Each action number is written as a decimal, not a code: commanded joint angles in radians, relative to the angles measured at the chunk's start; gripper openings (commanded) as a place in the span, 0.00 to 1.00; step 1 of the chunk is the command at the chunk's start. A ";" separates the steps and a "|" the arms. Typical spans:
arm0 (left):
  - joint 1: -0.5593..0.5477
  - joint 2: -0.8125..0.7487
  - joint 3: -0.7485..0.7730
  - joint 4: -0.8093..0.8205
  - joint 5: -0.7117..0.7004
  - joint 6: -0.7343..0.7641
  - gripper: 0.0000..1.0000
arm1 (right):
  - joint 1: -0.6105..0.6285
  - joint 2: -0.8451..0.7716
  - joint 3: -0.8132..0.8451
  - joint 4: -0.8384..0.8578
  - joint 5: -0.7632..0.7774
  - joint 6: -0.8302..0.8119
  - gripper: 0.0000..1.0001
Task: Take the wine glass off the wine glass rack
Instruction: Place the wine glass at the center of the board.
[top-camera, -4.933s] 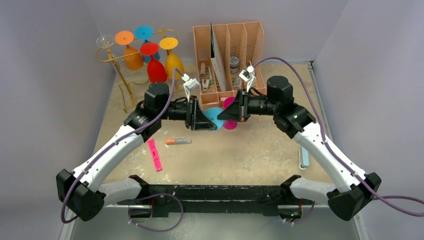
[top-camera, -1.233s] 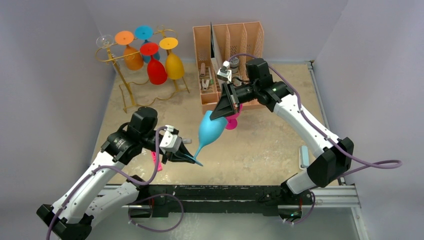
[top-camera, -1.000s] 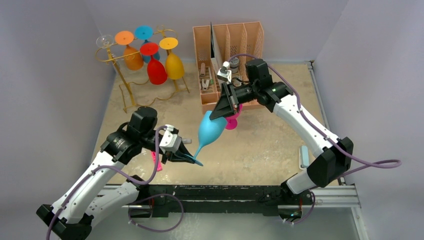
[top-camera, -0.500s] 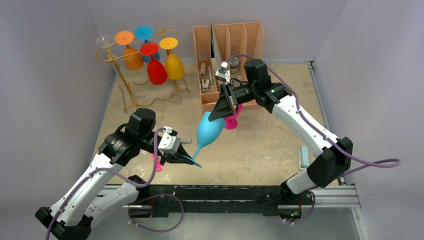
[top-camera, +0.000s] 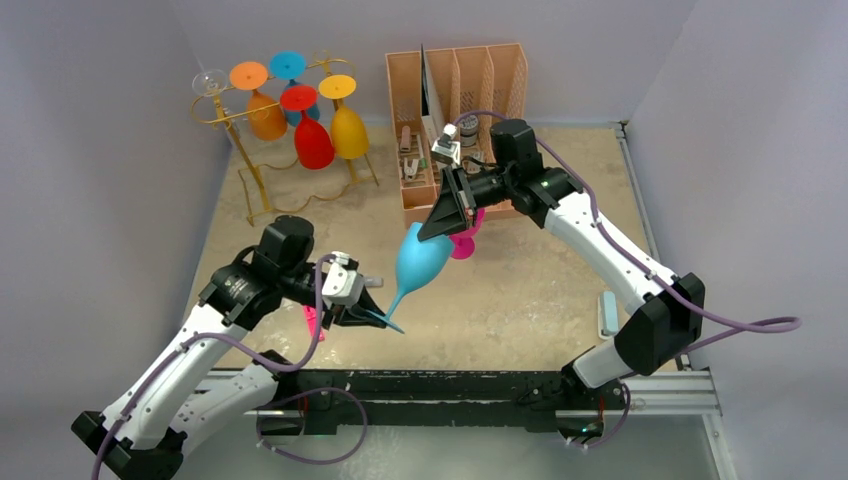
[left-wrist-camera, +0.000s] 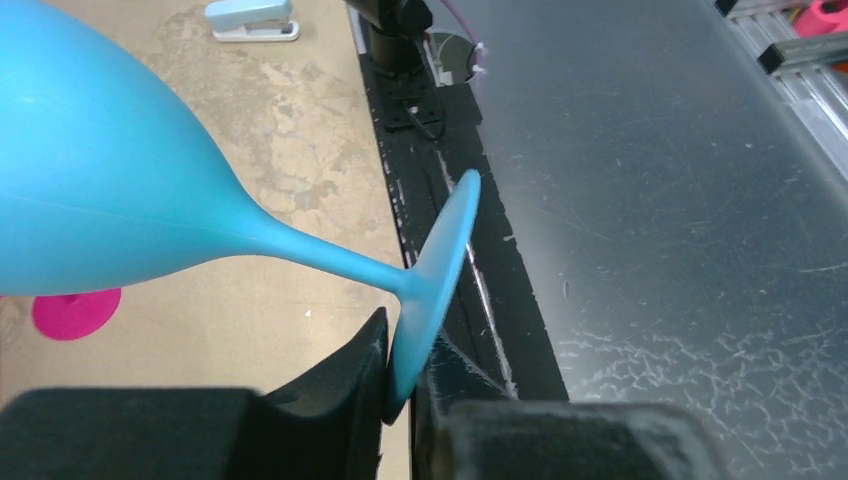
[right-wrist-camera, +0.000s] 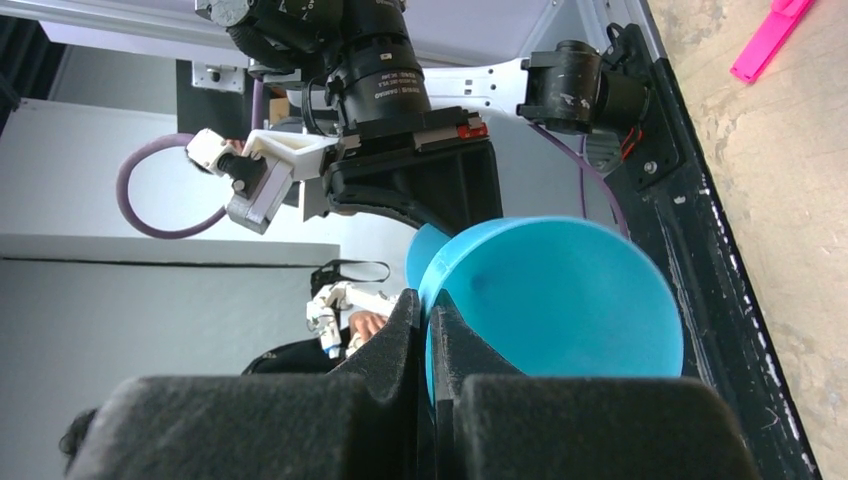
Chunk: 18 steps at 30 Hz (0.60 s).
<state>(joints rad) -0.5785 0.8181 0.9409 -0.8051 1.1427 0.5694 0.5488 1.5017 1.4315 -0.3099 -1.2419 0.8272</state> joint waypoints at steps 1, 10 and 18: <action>0.004 -0.007 0.028 0.011 -0.065 -0.028 0.20 | 0.007 -0.058 -0.013 0.019 0.017 -0.008 0.00; 0.004 -0.030 0.023 0.027 -0.086 -0.045 0.64 | 0.007 -0.090 -0.010 -0.063 0.078 -0.083 0.00; 0.005 -0.034 0.028 0.096 -0.254 -0.130 0.81 | 0.008 -0.080 0.062 -0.384 0.268 -0.313 0.00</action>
<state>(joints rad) -0.5774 0.7933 0.9409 -0.7864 1.0119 0.5076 0.5518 1.4342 1.4261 -0.5049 -1.0924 0.6662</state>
